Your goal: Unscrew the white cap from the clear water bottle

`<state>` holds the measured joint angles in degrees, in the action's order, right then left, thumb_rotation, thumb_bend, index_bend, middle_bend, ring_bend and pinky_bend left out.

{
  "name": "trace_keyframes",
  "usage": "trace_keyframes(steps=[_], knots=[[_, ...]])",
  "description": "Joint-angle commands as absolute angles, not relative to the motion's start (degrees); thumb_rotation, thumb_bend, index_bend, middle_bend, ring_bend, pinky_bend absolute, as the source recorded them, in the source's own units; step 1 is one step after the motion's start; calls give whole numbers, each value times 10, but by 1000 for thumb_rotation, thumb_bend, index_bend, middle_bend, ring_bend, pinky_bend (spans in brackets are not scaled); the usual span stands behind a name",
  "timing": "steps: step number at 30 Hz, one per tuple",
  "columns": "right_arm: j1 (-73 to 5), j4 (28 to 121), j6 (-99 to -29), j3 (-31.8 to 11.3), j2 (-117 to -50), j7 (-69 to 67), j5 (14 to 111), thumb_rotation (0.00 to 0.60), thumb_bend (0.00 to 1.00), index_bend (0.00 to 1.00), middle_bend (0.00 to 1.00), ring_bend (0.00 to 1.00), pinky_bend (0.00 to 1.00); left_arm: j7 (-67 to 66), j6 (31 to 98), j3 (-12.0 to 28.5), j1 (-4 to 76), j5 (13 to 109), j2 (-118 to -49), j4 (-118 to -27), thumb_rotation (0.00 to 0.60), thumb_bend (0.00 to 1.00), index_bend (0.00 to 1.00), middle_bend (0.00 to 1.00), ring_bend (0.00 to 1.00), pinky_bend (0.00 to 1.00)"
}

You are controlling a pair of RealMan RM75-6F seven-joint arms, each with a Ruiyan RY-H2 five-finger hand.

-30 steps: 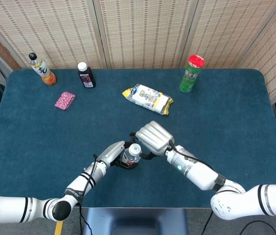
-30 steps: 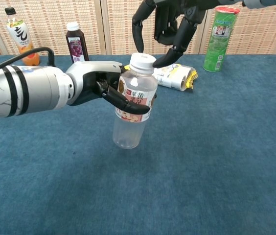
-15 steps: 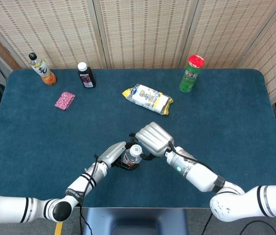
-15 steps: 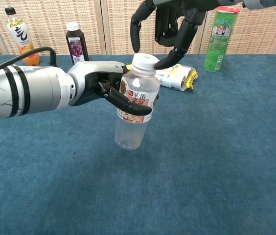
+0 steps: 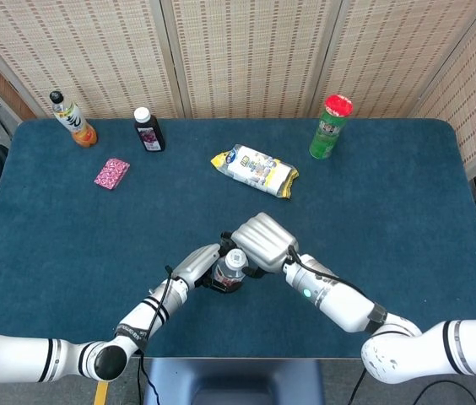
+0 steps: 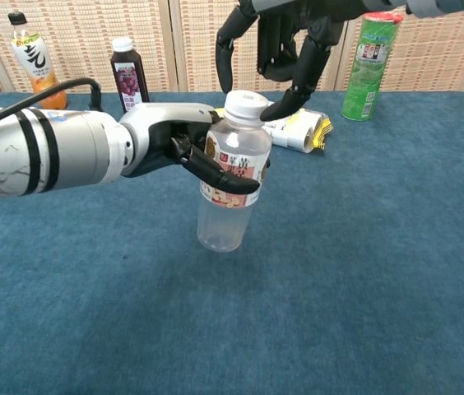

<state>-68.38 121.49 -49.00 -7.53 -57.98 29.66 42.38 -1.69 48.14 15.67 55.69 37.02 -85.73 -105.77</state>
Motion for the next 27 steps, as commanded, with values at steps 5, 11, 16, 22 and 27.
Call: trace_keyframes(steps=[5, 11, 16, 22, 27], knots=[[-687, 1217, -490, -72, -580, 303, 421, 567, 187, 405, 868, 740, 553, -19, 482, 157, 560, 368, -858, -1058, 600, 595, 596, 772, 413, 265], [-691, 1218, -496, -69, -581, 312, 412, 565, 187, 457, 876, 751, 572, -19, 482, 156, 559, 371, -857, -1061, 600, 594, 596, 773, 413, 265], [-692, 1219, -503, -69, -584, 317, 412, 600, 187, 501, 881, 755, 578, -22, 484, 154, 559, 375, -858, -1062, 600, 594, 596, 773, 413, 266], [-690, 1224, -508, -64, -578, 328, 423, 600, 219, 565, 887, 762, 579, -21, 481, 152, 557, 382, -855, -1065, 600, 594, 600, 776, 413, 265], [-689, 1231, -499, -62, -566, 327, 432, 600, 311, 605, 891, 767, 579, -12, 465, 149, 554, 396, -846, -1074, 600, 596, 601, 776, 414, 265]])
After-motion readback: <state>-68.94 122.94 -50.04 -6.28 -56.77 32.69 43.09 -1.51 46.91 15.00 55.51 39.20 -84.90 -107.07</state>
